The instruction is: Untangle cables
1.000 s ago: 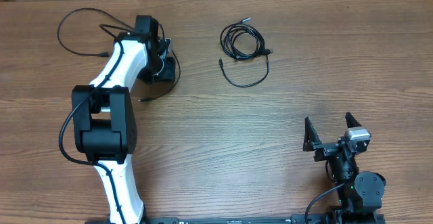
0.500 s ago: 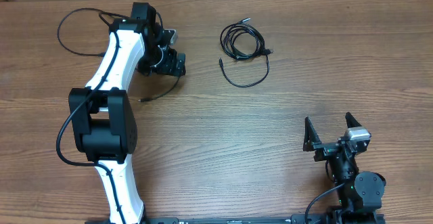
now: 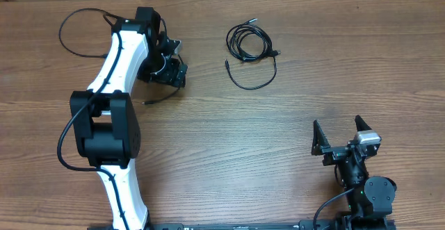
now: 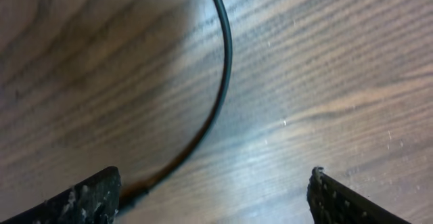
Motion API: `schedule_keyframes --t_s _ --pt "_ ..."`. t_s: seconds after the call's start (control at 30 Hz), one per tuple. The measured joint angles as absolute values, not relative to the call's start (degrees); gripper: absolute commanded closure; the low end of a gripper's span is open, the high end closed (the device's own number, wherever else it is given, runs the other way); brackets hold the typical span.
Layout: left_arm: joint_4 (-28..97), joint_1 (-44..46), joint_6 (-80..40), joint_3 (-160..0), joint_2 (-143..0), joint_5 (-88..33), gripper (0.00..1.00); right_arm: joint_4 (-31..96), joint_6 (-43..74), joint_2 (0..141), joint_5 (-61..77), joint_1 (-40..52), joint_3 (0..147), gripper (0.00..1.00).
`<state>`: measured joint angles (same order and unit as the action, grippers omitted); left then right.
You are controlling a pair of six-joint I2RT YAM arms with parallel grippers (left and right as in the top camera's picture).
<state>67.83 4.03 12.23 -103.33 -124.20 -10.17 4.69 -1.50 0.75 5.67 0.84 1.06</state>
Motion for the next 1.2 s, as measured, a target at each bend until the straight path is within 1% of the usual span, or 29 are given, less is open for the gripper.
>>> schedule_keyframes --t_s 0.2,0.27,0.3,0.5,0.83,1.2 --pt "73.10 4.03 12.25 -103.33 -119.09 -9.63 0.10 4.67 -1.50 0.75 5.67 0.84 1.06 0.00" --pt "75.13 4.03 12.32 -103.33 -116.62 -9.39 0.04 4.69 -1.50 0.75 5.67 0.84 1.06 0.00" --pt "75.99 4.03 12.38 -103.33 -115.57 -9.23 0.03 4.67 -1.50 0.75 5.69 0.84 1.06 0.00" --pt "80.03 4.03 12.40 -103.33 -112.60 -7.40 0.02 4.71 -1.52 0.75 5.67 0.84 1.06 0.00" --pt "82.11 4.03 12.16 -103.33 -110.96 -4.60 0.02 4.69 -1.52 0.75 5.67 0.84 1.06 0.00" --pt "86.02 4.03 12.16 -103.33 -100.03 -4.40 0.02 4.71 -1.48 0.75 5.67 0.84 1.06 0.00"
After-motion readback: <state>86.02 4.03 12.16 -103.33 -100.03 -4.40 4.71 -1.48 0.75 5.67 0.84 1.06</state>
